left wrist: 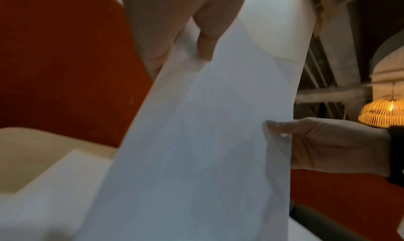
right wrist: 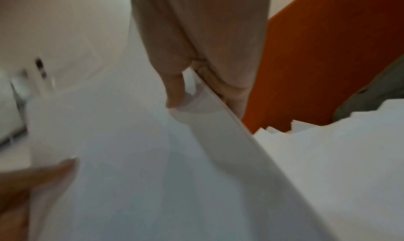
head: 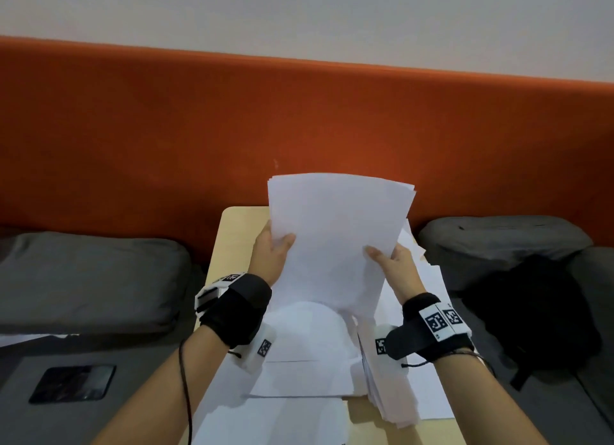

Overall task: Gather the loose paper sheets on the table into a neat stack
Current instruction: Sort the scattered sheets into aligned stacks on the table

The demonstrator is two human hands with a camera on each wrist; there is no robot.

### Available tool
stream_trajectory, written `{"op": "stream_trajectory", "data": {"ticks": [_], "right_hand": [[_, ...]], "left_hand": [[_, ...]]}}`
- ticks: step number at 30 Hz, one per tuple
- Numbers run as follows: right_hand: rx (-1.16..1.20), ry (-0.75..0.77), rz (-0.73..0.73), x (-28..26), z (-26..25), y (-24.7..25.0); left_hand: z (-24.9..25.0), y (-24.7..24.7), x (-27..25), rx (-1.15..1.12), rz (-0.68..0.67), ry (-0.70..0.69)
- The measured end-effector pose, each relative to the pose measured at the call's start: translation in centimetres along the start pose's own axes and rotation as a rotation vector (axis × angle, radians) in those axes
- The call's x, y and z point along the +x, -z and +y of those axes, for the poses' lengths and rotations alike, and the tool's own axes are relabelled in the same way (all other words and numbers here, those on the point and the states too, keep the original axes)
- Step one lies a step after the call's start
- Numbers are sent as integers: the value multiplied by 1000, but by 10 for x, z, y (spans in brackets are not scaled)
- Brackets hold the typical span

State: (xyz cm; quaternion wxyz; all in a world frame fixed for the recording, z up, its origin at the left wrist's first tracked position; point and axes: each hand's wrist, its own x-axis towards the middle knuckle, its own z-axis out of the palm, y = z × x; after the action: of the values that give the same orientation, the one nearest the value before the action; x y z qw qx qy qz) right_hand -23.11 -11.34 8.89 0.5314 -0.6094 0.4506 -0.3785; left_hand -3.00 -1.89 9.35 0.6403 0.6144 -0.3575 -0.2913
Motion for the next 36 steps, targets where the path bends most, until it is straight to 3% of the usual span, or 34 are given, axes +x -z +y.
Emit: {"op": "stream_trajectory", "data": {"ticks": [3,7,9,12,14,20,24,27,29,33,36], "right_hand": [[-185,-74,-8,0,33,-7],[-238,-86,-68,-1,44,-8],[-299,-160,-125,-3,50,-13],[-668,-266,-250,-5,64,-25],[-852,-343,-318,-7,74,-33],[-1003,-463,-259,-5,88,-52],[-995,-493,-267,-2,89,-56],[-951,-500,-271,-1,91,-53],[-927,-488,-274,-1,91,-50],[-887,-470,-300,-1,95,-45],[-756,-463,-303,3,96,-38]], "left_hand": [[-33,9,-8,203,-44,141],[-49,29,-8,228,51,210],[-62,38,-11,407,5,280],[-85,47,-17,833,-106,457],[-96,50,-21,971,-125,531],[-109,45,-13,689,-50,581],[-113,46,-1,498,25,708],[-110,41,4,524,-4,735],[-107,33,2,584,-9,668],[-94,23,-9,420,-57,483],[-77,27,-15,190,-13,371]]}}
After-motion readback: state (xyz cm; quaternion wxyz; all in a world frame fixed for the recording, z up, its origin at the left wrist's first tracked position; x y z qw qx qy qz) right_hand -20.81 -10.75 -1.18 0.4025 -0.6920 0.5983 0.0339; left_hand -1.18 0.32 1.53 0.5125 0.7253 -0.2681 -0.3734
